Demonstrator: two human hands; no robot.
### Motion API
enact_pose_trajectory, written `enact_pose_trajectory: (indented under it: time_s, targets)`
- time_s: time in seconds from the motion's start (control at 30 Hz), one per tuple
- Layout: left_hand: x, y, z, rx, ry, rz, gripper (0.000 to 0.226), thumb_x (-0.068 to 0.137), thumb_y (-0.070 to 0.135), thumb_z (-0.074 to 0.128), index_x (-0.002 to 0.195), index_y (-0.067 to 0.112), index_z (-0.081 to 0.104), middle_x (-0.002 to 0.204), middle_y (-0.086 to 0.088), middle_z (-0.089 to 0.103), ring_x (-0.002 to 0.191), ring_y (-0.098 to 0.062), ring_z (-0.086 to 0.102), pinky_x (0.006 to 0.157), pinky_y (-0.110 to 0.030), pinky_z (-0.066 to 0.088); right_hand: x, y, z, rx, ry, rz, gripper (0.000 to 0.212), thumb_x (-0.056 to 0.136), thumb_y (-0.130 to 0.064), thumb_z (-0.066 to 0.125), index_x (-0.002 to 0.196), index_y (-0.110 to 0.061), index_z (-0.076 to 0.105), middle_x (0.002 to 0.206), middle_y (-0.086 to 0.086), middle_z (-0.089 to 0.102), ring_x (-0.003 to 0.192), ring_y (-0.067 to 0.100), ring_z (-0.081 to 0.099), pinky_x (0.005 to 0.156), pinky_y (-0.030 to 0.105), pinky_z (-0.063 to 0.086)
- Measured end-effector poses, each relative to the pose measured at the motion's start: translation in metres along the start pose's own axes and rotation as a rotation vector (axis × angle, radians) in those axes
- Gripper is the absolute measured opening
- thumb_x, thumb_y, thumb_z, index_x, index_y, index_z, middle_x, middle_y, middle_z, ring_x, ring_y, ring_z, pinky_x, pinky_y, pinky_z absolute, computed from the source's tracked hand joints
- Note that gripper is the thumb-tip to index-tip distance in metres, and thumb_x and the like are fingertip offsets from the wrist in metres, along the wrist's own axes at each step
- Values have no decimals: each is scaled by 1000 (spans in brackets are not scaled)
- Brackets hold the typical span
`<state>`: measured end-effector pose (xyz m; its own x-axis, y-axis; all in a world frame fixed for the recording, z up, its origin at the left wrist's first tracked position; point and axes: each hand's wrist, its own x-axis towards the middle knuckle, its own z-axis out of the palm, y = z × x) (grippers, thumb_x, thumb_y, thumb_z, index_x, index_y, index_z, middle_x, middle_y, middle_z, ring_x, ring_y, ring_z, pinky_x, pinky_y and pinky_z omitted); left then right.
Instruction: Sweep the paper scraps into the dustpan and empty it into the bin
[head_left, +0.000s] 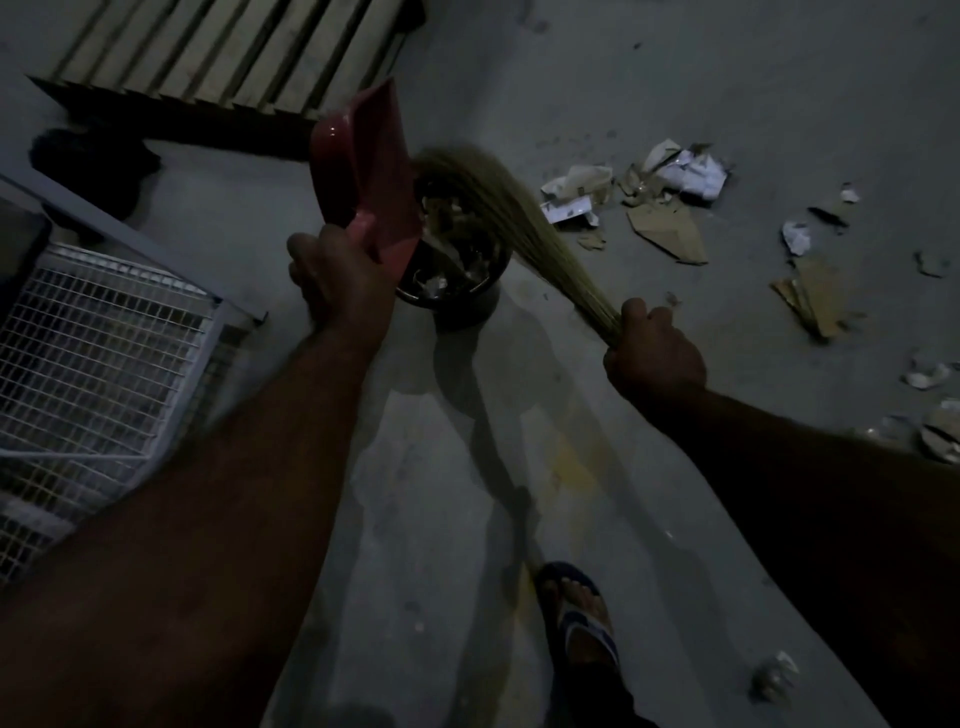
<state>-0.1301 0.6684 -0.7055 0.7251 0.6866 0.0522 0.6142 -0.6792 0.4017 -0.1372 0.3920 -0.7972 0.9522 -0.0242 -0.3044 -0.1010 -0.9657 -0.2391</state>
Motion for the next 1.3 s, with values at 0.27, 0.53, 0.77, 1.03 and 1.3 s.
enact_pose_trajectory:
  time_s: [0.27,0.53,0.77,1.03,1.3]
  targets:
    - [-26,-4,-29,-20,66,-75,31,89,13,53,118,3,57,126,-20,45,109,-41,53,93,-41,45,-27,33,-15,96,-32,-9,35,90,-29,63,115,-14,44,108,15,48,79,31,49,67,34,40]
    - [-143,-5,-33,-150,-153,-20,30,90,21,56,114,4,63,120,-21,55,94,-32,60,81,-30,46,-117,126,-35,260,-21,-2,42,88,-40,67,109,-11,45,100,14,54,79,28,51,65,31,38]
    - [-308,-23,-18,-523,-631,-200,12,90,19,56,96,8,57,88,-13,56,71,-22,56,62,-34,50,-231,236,-40,423,-124,206,42,91,-38,61,120,-9,53,107,15,61,99,33,60,71,30,37]
    - [-521,-85,26,-414,-979,-275,25,94,4,48,115,13,59,89,-13,54,62,-17,43,57,-26,38,-344,423,-4,318,-208,459,71,83,-74,52,123,-15,52,104,11,60,88,34,66,70,46,61]
    - [-693,-148,77,-265,-1028,-457,36,95,5,48,123,25,55,102,-7,60,77,-18,51,67,-27,45,-360,568,58,134,-361,326,51,96,-60,45,112,-12,45,110,19,63,90,37,65,73,43,56]
